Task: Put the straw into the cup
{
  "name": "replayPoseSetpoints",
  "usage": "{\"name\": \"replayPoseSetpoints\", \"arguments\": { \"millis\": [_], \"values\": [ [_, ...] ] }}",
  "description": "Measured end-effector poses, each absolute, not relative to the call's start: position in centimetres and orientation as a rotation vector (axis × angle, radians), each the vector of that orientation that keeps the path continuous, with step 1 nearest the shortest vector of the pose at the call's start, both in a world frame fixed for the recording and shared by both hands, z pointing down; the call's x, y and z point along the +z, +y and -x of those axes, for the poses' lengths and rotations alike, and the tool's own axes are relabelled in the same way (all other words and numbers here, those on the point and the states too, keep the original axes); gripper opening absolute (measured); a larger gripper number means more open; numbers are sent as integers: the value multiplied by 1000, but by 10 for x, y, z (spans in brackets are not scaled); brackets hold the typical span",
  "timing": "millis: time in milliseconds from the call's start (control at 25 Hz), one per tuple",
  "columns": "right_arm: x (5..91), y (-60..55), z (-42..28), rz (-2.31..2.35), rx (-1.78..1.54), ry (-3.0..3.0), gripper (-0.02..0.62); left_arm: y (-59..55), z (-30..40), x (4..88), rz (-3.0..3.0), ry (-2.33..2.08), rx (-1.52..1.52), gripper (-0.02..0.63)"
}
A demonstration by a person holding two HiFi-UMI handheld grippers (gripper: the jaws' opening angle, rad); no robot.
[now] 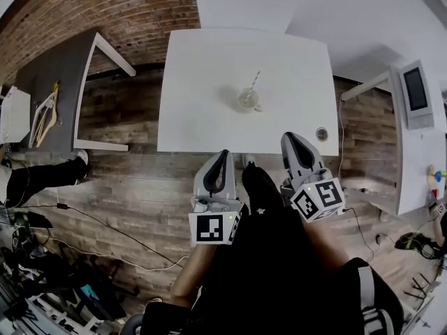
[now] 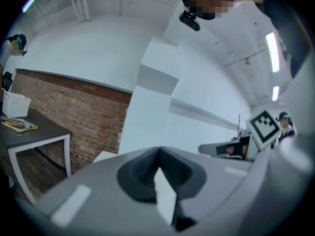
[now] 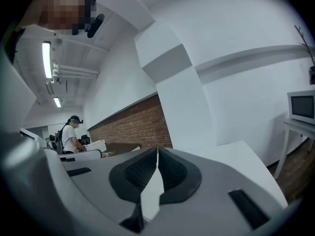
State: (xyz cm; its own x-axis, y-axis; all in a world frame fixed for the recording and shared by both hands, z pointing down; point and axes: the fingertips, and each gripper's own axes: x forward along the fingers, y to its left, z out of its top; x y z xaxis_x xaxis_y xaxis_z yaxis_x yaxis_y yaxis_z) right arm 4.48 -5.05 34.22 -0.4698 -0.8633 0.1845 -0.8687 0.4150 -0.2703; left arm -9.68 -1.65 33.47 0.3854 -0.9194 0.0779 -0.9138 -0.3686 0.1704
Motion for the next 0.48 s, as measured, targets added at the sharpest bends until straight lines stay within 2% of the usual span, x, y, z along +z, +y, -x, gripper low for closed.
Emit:
{"name": "replayPoseSetpoints", "arguments": {
  "millis": [480],
  "values": [
    [335,9,-76,-1567,552,-2648,14,27,43,335,-2488,-1573,27,3]
  ]
}}
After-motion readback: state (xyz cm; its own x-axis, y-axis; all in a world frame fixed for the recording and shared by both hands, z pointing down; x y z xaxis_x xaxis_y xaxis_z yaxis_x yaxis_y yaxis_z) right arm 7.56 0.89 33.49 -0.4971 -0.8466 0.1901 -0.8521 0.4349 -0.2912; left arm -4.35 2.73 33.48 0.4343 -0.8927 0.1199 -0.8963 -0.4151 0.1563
